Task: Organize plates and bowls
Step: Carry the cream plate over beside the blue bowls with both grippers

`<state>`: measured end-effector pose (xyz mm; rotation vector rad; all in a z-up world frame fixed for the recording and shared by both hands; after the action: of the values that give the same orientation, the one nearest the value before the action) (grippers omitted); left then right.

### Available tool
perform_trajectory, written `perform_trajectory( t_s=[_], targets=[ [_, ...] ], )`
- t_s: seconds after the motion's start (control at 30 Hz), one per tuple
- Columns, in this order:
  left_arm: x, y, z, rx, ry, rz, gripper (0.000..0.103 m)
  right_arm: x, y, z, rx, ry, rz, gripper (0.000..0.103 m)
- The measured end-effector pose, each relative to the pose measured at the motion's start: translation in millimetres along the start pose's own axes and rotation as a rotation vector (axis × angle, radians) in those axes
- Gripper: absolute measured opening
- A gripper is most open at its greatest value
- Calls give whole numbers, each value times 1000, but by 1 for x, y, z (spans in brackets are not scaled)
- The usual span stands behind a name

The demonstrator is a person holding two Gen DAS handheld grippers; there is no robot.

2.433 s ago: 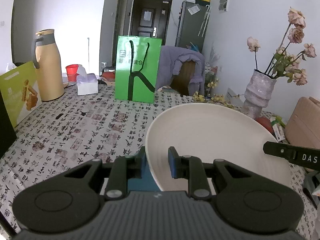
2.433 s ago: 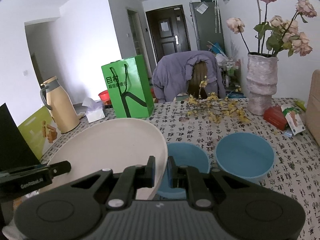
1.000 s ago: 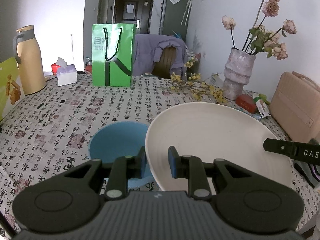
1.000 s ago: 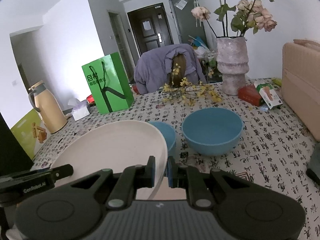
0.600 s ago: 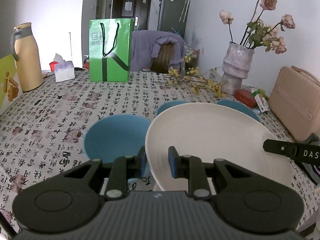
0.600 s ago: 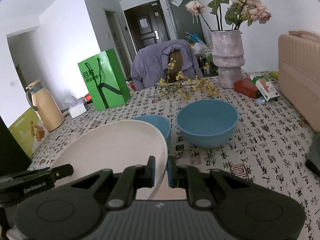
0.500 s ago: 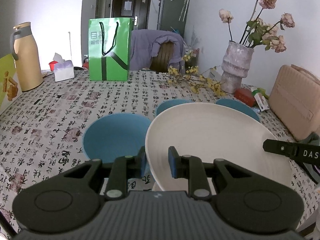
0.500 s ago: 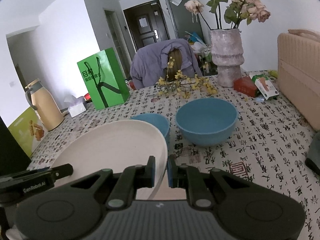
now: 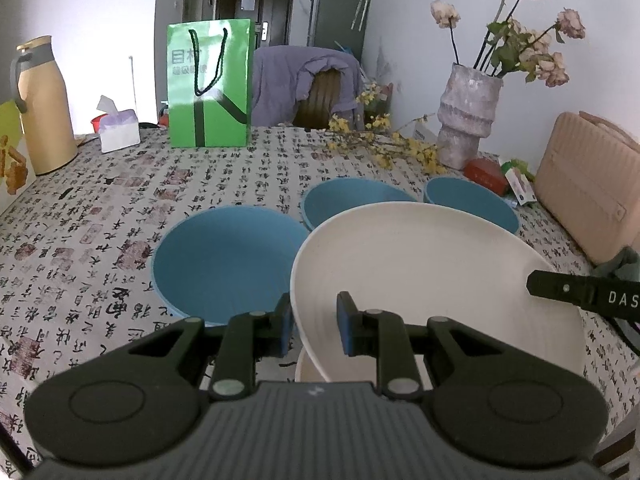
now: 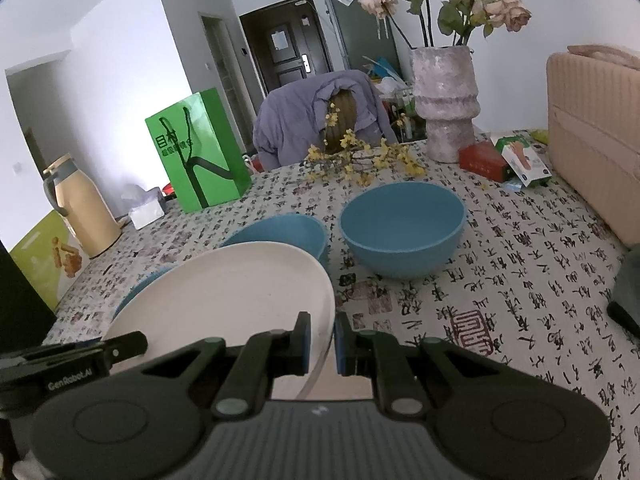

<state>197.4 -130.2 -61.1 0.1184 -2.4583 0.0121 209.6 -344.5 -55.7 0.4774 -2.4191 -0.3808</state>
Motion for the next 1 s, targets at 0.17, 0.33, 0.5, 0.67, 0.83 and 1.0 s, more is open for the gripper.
perform_trajectory(
  t_s=[0.17,0.33,0.5,0.67,0.83,1.0],
  targets=[
    [-1,-2,5,-16,5,-1,23,-2,-3,6,0,9,8,12],
    [-3,-4,11,-31,13,-1,23,-4,-5,13,-3,18,16,12],
    [-5,-6,18,-48,20,4,23,-6,-10,21,-9,26,23,12],
    [-11,-8,26,-58,39,8,23,-8,-15,30,-16,37,27,12],
    [-14,-11,32,-75,45,3,23,-13,-19,37,-21,48,36,12],
    [-17,-12,36,-83,50,1,23,-15,-21,42,-14,51,42,12]
  ],
)
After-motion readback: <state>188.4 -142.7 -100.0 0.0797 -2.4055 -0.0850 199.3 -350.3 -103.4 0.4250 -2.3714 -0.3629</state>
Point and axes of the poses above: each gripper's, at about its wrist camera, not at the fingertips, and x roughly against the way its jaws point, y to its left, z to its underside, the point moved 6 cm from there along -x, roughly the way its jaws point, and after that the axes turned 10 degrees about -z, right-handed, at the moved point
